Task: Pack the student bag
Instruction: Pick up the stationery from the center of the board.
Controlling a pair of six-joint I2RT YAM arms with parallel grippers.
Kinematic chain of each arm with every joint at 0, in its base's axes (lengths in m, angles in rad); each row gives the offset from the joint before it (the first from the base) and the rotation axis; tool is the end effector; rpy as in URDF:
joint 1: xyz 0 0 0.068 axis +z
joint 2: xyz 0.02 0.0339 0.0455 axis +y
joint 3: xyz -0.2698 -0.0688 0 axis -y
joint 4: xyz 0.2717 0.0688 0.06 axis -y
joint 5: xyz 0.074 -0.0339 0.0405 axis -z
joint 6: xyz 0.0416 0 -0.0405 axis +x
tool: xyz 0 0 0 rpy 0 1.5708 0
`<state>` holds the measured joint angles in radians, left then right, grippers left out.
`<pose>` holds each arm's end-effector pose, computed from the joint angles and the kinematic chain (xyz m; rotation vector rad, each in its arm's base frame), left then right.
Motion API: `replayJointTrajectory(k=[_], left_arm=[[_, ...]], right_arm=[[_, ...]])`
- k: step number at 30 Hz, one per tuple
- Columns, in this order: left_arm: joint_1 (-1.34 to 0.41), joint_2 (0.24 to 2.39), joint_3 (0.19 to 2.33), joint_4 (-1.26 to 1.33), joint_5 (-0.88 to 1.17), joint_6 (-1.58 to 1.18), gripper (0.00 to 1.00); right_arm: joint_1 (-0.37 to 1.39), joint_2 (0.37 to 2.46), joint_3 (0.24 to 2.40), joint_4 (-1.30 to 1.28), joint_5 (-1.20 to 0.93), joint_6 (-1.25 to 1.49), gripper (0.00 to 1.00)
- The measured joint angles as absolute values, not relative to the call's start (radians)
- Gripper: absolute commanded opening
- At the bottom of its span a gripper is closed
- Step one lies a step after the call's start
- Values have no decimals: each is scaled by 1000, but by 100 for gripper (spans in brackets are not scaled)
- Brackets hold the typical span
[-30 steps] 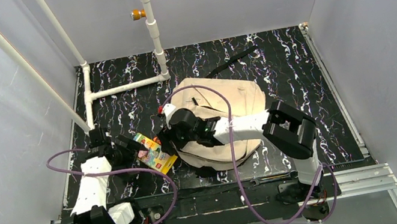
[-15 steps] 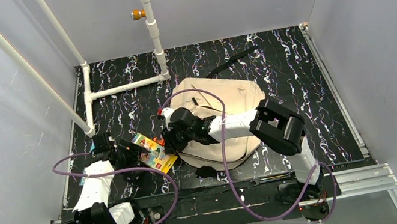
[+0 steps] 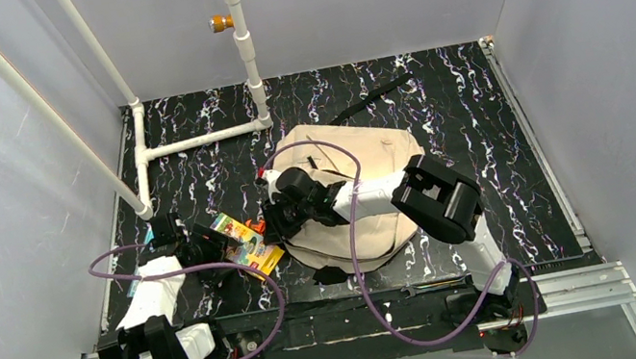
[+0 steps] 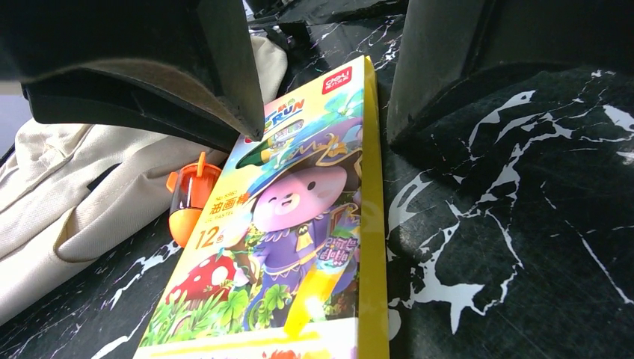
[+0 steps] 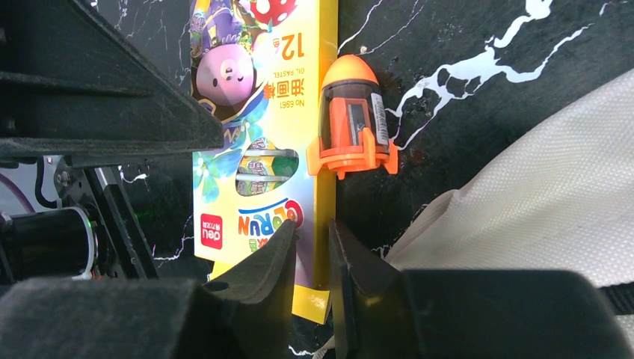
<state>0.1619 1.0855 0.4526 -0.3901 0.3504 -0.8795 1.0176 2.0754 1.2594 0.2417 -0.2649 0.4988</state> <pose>0.2072 0.0194 0.1433 -1.2102 2.3765 -0.7043 0.2409 0.4108 0.1309 -0.7686 2.2310 1.1081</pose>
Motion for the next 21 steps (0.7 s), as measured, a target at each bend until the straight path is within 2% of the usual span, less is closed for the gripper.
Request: replayJointTrajectory(k=[7, 10, 13, 18, 21], left_arm=[[162, 1081, 452, -392, 353, -879, 59], [162, 1076, 445, -391, 353, -878, 58], [162, 1076, 441, -388, 360, -879, 58], [165, 1069, 438, -389, 368, -879, 60], [165, 1047, 438, -410, 366, -881, 68]], right_arm=[[1010, 2082, 1268, 241, -277, 527, 21], [999, 2086, 1268, 247, -307, 562, 21], [992, 2090, 1268, 251, -341, 602, 26], [992, 2086, 1268, 234, -369, 598, 69], [1017, 2038, 1268, 163, -298, 487, 76]])
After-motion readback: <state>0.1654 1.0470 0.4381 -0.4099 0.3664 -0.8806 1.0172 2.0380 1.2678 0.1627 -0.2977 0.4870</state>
